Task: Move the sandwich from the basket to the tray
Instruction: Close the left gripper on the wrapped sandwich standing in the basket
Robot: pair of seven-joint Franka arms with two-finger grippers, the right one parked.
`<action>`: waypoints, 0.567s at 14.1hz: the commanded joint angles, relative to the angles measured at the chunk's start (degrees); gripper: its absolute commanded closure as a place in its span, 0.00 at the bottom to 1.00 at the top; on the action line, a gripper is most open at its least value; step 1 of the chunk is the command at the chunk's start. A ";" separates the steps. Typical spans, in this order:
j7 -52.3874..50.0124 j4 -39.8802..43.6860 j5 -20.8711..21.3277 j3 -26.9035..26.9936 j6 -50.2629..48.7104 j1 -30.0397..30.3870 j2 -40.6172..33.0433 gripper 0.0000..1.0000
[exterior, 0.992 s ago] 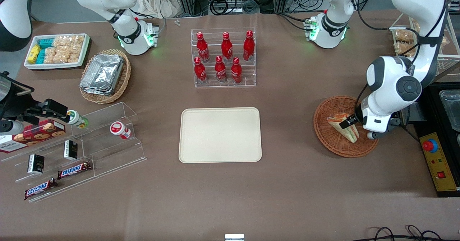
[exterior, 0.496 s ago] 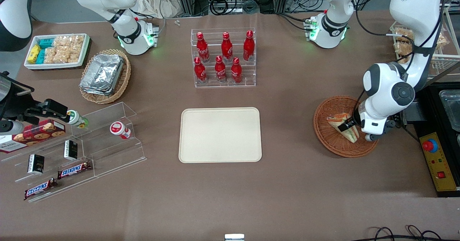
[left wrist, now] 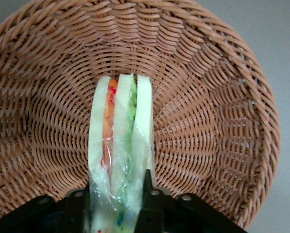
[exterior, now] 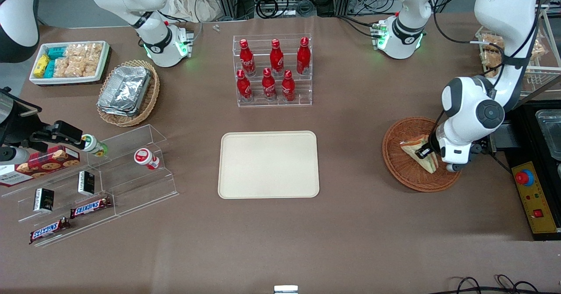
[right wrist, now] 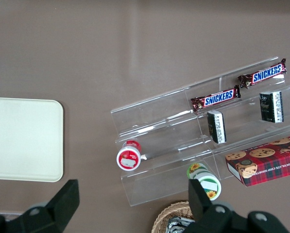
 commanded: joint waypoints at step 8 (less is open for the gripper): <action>-1.15 25.53 0.64 -5.93 -36.38 -0.37 -4.29 0.92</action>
